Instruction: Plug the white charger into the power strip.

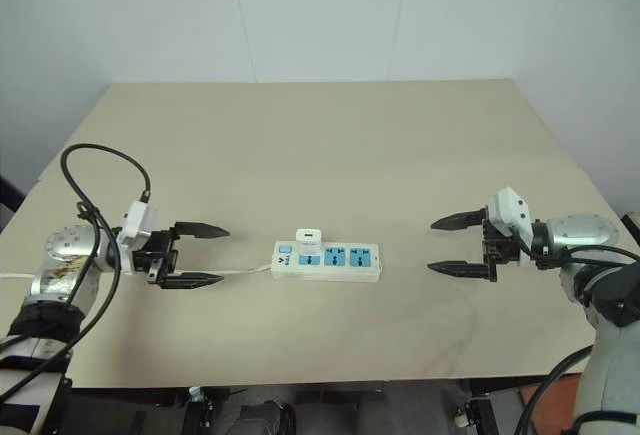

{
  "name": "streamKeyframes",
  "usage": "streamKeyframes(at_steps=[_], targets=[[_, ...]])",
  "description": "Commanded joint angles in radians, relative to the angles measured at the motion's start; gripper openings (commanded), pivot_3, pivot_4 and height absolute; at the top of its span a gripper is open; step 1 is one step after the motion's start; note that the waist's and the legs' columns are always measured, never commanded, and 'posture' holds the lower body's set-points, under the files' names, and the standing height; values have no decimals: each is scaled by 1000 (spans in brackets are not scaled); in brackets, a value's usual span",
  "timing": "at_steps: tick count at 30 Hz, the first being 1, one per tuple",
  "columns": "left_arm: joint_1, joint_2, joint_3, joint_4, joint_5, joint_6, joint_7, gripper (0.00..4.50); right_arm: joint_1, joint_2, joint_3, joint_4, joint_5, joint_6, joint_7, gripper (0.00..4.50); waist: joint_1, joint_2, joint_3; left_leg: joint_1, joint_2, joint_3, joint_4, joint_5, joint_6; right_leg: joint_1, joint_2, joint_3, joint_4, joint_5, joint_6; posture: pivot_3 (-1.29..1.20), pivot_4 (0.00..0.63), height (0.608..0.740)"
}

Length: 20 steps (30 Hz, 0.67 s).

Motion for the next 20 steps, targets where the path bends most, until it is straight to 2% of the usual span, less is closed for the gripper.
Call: streamKeyframes(at_steps=[1, 8, 14, 20], targets=[[-9, -11, 31, -19, 13, -10, -3, 4474, -13, -46, 7, 25, -22, -58, 47, 4500, 0, 0, 0, 0, 0, 0, 0, 0, 0, 0, 0, 0, 0, 0, 0, 0, 150, 740], [-19, -20, 38, -28, 63, 1, 13, 4474, -16, -68, -28, 25, -65, -156, 40, 4500, -4, 0, 0, 0, 0, 1, 0, 0, 0, 0, 0, 0, 0, 0, 0, 0, 150, 740], [-7, -15, 46, -26, 91, 19, 20, 4474, -107, -68, 127, 25, -149, -48, -74, 4500, -2, 1, 1, 0, 0, 1, 0, 0, 0, 0, 0, 1, 0, 0, 0, 0, 150, 740], [7, -27, 76, -40, 80, 14, 20, 4474, -159, -55, 135, 25, -130, 46, -13, 4500, 1, 1, 1, 0, 0, 1, 0, 0, 0, 0, 0, 1, 1, 0, 0, 0, 150, 740]])
